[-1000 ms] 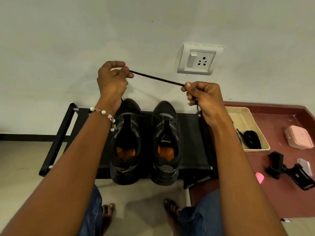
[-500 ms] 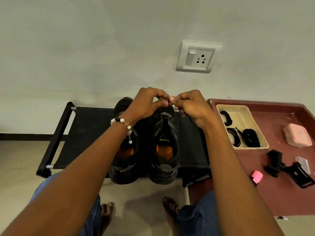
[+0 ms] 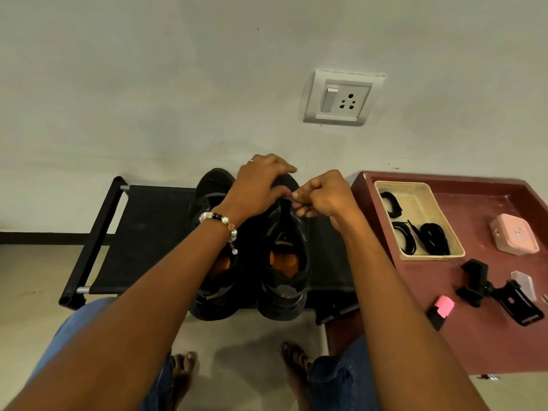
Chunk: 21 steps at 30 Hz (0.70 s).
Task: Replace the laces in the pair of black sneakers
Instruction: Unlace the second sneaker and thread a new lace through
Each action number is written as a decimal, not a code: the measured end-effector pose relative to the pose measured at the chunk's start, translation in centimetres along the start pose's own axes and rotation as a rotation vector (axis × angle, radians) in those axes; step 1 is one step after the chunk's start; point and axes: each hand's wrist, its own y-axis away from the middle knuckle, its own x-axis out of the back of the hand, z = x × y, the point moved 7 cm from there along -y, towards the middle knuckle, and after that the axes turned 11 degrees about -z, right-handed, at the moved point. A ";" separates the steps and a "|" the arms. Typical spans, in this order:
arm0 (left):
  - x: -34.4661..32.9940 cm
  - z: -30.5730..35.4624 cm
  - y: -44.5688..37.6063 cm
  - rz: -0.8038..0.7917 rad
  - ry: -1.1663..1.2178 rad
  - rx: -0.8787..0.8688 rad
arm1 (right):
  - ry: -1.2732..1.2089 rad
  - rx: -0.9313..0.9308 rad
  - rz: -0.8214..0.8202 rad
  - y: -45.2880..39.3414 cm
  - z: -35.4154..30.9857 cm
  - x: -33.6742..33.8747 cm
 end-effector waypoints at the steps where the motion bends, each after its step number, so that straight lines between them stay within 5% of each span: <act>1: -0.3 0.8 -0.1 -0.011 0.058 -0.062 | -0.007 0.002 0.010 0.0 0.0 -0.1; 8: -1.0 0.0 0.4 -0.004 0.516 -0.006 | -0.171 -0.043 0.000 0.1 0.9 0.1; 17: -2.6 -1.2 0.0 0.010 0.432 0.099 | -0.034 -0.143 -0.003 -0.1 1.7 -0.2; 21: -4.4 -2.5 0.2 -0.036 0.365 0.246 | 0.208 -0.341 -0.211 1.3 2.9 -2.0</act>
